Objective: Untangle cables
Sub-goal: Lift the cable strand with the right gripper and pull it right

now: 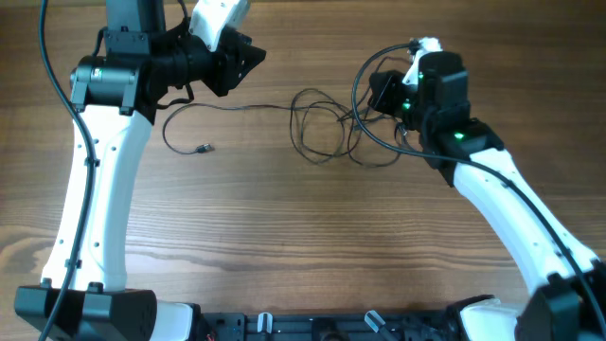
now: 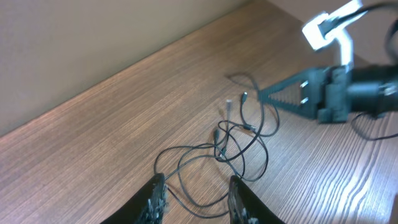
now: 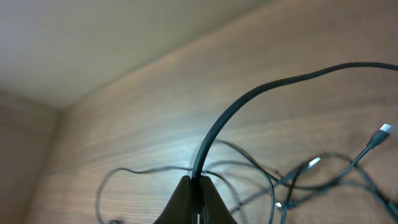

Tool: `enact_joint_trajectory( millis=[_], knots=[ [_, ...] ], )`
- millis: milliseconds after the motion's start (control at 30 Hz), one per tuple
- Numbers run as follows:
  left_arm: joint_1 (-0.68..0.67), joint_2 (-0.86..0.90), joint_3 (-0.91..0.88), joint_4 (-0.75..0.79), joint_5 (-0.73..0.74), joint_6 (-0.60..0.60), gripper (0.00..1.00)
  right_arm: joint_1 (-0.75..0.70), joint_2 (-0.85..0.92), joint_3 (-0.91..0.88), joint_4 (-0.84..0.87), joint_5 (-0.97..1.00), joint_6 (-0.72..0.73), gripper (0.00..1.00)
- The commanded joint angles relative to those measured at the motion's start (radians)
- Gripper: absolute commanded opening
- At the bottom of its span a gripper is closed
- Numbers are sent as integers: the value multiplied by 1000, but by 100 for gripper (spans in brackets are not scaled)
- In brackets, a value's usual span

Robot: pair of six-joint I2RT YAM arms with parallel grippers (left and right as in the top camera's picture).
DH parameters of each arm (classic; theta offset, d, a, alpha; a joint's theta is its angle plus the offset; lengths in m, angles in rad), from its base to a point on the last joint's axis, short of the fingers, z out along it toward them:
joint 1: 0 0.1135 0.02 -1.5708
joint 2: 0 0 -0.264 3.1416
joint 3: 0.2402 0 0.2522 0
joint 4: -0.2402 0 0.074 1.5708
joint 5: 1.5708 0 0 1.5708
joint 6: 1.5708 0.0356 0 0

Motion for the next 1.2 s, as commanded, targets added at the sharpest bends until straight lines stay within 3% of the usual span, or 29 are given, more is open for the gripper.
enact_joint_trajectory(
  millis=[0,433,767,1167],
  knots=[
    [-4,6,15,-2,38,40,34,0,-84,58,-3,-27,-82,5],
    [-9,39,8,-28,117,92,38,-68,-137,280,-40,32,-130,5],
    [-11,39,8,-23,117,92,38,-167,-137,467,-255,130,-238,5],
    [-11,39,8,-20,117,92,38,-167,-73,479,-551,238,-203,5]
  ],
)
